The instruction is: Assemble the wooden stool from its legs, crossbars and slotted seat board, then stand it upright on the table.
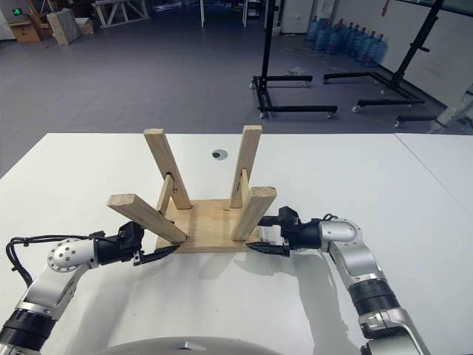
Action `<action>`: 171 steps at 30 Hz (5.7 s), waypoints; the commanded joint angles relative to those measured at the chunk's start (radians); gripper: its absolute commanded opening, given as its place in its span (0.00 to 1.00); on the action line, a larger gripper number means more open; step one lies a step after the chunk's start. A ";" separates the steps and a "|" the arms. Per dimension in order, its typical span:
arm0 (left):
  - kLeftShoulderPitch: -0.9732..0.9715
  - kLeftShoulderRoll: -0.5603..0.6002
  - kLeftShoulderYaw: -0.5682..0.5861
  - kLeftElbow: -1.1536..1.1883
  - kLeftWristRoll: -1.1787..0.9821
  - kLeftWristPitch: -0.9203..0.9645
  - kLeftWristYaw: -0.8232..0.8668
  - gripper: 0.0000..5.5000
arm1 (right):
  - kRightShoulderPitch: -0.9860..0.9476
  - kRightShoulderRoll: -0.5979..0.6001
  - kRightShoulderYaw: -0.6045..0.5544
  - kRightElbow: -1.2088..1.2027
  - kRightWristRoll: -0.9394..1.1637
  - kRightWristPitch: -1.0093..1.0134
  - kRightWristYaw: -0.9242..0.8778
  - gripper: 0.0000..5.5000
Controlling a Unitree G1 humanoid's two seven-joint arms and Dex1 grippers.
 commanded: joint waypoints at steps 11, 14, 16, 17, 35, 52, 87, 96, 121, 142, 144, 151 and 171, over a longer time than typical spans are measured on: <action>-0.158 -0.019 -0.091 0.148 0.010 -0.107 -0.162 0.19 | -0.095 0.033 0.005 0.094 0.016 -0.060 0.120 0.22; -0.160 -0.016 -0.090 0.159 0.004 -0.100 -0.176 0.19 | -0.102 0.028 -0.002 0.101 0.021 -0.061 0.138 0.22; -0.158 -0.014 -0.089 0.156 -0.007 -0.087 -0.189 0.19 | -0.104 0.026 -0.007 0.104 0.022 -0.061 0.146 0.21; -0.156 -0.015 -0.088 0.151 -0.016 -0.076 -0.195 0.19 | -0.105 0.025 -0.009 0.104 0.024 -0.058 0.150 0.21; -0.046 0.339 0.148 -0.334 -1.092 1.228 -0.032 0.29 | -0.346 -0.273 0.150 -0.246 0.542 1.509 0.164 0.19; -0.124 0.272 0.142 -0.133 -0.816 1.187 -0.066 0.75 | -0.455 -0.198 0.201 -0.010 0.475 1.478 0.094 0.46; 0.371 0.203 0.260 -0.314 -0.126 0.249 -0.056 0.84 | 0.205 -0.261 -0.283 -0.328 0.196 0.429 -0.020 0.46; 0.377 0.268 0.227 -0.332 -0.118 0.243 -0.162 0.84 | 0.218 -0.227 -0.166 -0.280 0.060 0.174 0.009 0.46; 0.200 0.158 0.054 -0.268 -0.061 0.186 -0.107 0.69 | 0.084 -0.161 -0.005 -0.130 -0.025 -0.012 0.087 0.46; 0.155 0.143 0.005 -0.187 -0.093 0.172 -0.177 0.24 | 0.031 -0.097 -0.011 -0.014 0.024 -0.139 0.208 0.26; 0.193 0.187 0.003 -0.239 -0.153 0.235 -0.237 0.24 | 0.032 -0.119 -0.018 -0.064 0.057 -0.071 0.223 0.26; 0.305 0.277 0.171 -0.512 -0.612 0.614 -0.214 0.24 | -0.065 -0.423 -0.067 -0.453 0.569 0.831 0.266 0.25; 0.207 0.709 0.423 -0.392 -1.752 1.220 0.396 0.23 | -0.086 -0.945 0.116 -0.423 1.628 1.559 0.030 0.25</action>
